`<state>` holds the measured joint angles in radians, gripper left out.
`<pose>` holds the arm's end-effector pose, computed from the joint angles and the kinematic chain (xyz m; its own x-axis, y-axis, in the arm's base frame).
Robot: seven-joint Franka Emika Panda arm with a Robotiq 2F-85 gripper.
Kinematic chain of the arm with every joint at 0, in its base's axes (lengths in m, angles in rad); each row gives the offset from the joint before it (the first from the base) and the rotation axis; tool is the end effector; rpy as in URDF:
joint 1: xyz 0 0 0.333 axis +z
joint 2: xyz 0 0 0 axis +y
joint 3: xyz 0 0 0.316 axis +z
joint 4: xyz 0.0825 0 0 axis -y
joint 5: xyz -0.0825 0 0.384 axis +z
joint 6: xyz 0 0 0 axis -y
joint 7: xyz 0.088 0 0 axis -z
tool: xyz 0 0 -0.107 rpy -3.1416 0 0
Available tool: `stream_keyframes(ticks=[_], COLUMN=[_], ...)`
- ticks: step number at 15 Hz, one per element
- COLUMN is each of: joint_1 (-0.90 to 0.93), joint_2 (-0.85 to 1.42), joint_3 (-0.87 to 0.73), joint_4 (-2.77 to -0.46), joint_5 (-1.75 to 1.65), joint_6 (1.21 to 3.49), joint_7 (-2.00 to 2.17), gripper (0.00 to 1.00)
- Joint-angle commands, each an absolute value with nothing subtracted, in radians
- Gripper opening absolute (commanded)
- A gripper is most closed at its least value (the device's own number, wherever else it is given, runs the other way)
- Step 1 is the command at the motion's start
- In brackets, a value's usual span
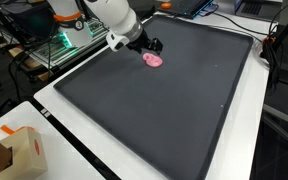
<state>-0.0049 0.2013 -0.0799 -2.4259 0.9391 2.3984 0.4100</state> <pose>0.4677 -0.0348 0.2100 0.3059 -0.8165 -0.4896 -0.9502 -0.2299 -0.2103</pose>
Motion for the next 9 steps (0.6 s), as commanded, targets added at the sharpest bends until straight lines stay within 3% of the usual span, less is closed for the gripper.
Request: stream_keyframes(ticks=[1, 9], joint_1=[0.021, 0.043], joint_2=[0.175, 0.137], joint_3=[-0.074, -0.051], joint_4=[-2.409, -2.326], joint_5=[0.774, 0.393], joint_6=[2.421, 2.347], joint_7=[0.472, 0.552], gripper=[1.0, 1.0])
